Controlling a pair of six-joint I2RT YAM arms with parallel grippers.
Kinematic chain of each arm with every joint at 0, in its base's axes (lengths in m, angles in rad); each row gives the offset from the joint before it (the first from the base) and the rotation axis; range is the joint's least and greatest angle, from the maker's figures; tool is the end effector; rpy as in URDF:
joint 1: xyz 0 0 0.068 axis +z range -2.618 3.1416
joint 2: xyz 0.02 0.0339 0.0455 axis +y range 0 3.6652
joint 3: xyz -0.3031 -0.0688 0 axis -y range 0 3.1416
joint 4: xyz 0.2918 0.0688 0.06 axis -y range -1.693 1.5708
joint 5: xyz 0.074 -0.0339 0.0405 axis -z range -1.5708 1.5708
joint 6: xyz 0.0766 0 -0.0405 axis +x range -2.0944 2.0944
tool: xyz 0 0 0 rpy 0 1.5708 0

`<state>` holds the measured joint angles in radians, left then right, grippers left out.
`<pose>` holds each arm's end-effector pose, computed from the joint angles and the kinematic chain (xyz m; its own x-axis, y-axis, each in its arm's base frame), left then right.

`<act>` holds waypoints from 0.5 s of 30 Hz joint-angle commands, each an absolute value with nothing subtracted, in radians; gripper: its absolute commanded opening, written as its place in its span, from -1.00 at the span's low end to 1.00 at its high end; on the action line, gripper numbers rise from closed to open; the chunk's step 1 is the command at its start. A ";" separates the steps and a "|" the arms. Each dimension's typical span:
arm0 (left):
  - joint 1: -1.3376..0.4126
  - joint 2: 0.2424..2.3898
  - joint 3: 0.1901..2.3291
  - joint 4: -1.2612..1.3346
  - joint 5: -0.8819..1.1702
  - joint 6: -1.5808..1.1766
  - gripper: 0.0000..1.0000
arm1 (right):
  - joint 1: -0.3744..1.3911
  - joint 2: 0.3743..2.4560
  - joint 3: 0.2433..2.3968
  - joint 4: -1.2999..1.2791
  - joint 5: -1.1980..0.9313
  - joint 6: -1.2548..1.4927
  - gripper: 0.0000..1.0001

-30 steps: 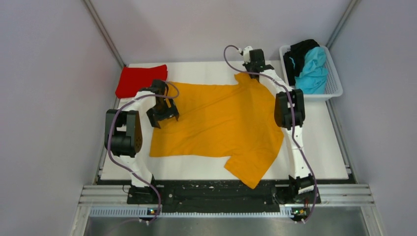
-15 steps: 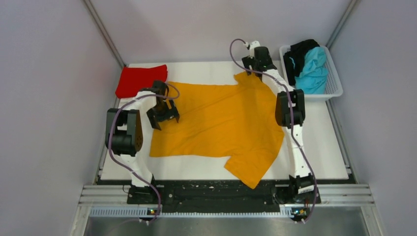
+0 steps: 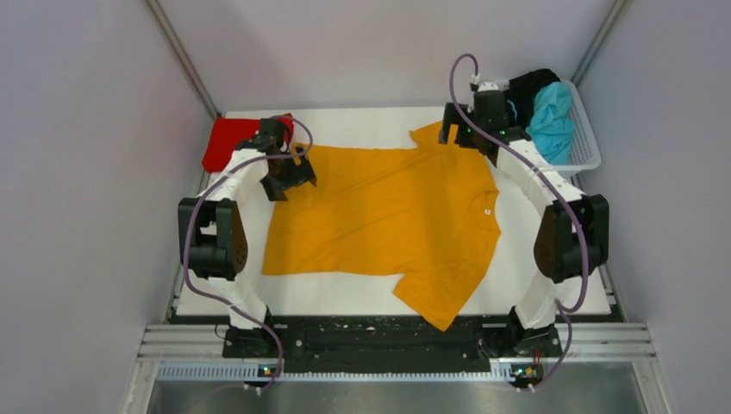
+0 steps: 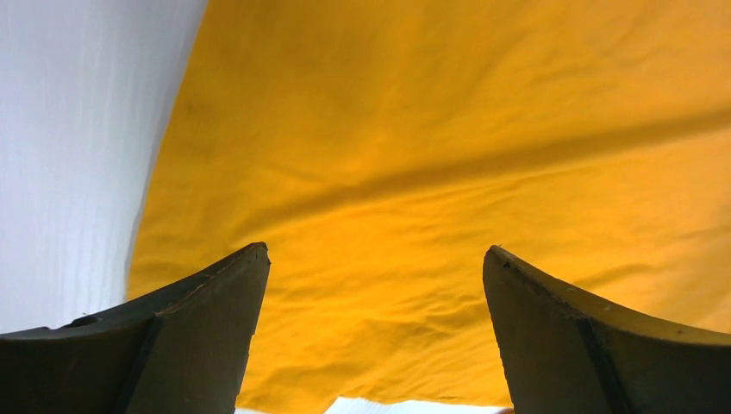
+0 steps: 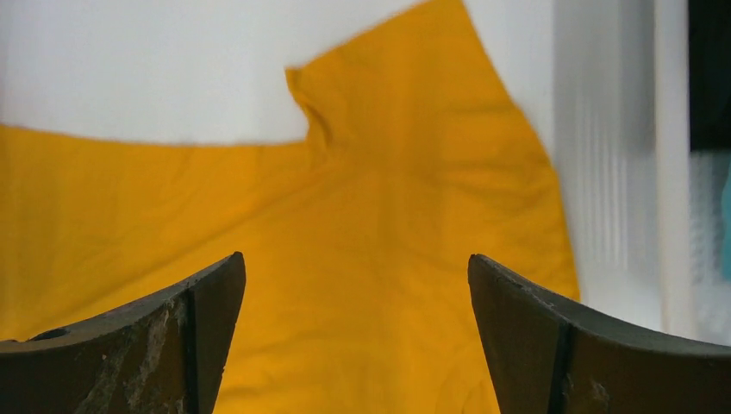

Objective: Fold and stack the t-shirts
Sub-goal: Flatten out the tshirt, then grab the side of the flattened tshirt closest away from the robot with both arms

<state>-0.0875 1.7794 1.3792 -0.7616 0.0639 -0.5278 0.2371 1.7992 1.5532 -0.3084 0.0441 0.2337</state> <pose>0.4326 -0.0429 0.2136 -0.8463 -0.4303 -0.3141 -0.3631 0.8973 -0.2509 0.5006 0.1175 0.3166 -0.5437 0.1066 -0.8325 -0.0743 0.9819 0.1743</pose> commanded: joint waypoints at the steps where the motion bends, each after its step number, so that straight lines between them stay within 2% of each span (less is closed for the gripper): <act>1: -0.091 1.833 1.481 -0.695 0.114 -0.534 0.97 | 0.252 1.721 1.346 -0.411 0.069 0.414 0.97; 6: -0.109 1.950 1.568 -0.634 0.166 -0.538 0.97 | 0.251 1.696 1.231 -0.431 0.129 0.442 0.97; 15: -0.115 2.157 1.732 -0.617 0.125 -0.558 0.97 | 0.212 1.890 1.296 -0.388 0.164 0.433 0.97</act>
<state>-0.1169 2.1235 1.6604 -0.6556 0.1417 -0.5396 0.2367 1.8080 1.2255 -0.4347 0.1169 0.4225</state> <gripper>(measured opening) 0.986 0.986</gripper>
